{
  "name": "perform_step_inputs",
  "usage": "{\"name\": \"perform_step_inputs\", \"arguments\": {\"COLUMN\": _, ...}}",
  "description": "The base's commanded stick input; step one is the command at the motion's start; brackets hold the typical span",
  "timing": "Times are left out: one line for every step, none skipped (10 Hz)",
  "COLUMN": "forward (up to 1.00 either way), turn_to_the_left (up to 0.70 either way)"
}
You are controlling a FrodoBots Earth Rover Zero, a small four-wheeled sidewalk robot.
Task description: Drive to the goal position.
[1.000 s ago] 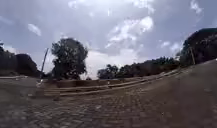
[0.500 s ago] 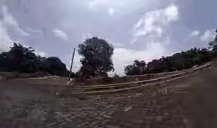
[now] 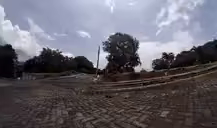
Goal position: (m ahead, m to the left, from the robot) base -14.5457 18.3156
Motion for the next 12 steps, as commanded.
{"name": "perform_step_inputs", "arguments": {"forward": 0.70, "turn_to_the_left": 0.27}}
{"name": "perform_step_inputs", "arguments": {"forward": 0.70, "turn_to_the_left": 0.27}}
{"name": "perform_step_inputs", "arguments": {"forward": 0.70, "turn_to_the_left": 0.27}}
{"name": "perform_step_inputs", "arguments": {"forward": 0.70, "turn_to_the_left": 0.27}}
{"name": "perform_step_inputs", "arguments": {"forward": 0.70, "turn_to_the_left": 0.27}}
{"name": "perform_step_inputs", "arguments": {"forward": 0.70, "turn_to_the_left": 0.27}}
{"name": "perform_step_inputs", "arguments": {"forward": 0.70, "turn_to_the_left": 0.27}}
{"name": "perform_step_inputs", "arguments": {"forward": 0.70, "turn_to_the_left": 0.27}}
{"name": "perform_step_inputs", "arguments": {"forward": 0.70, "turn_to_the_left": 0.27}}
{"name": "perform_step_inputs", "arguments": {"forward": 0.70, "turn_to_the_left": 0.27}}
{"name": "perform_step_inputs", "arguments": {"forward": 0.70, "turn_to_the_left": 0.27}}
{"name": "perform_step_inputs", "arguments": {"forward": 0.70, "turn_to_the_left": 0.27}}
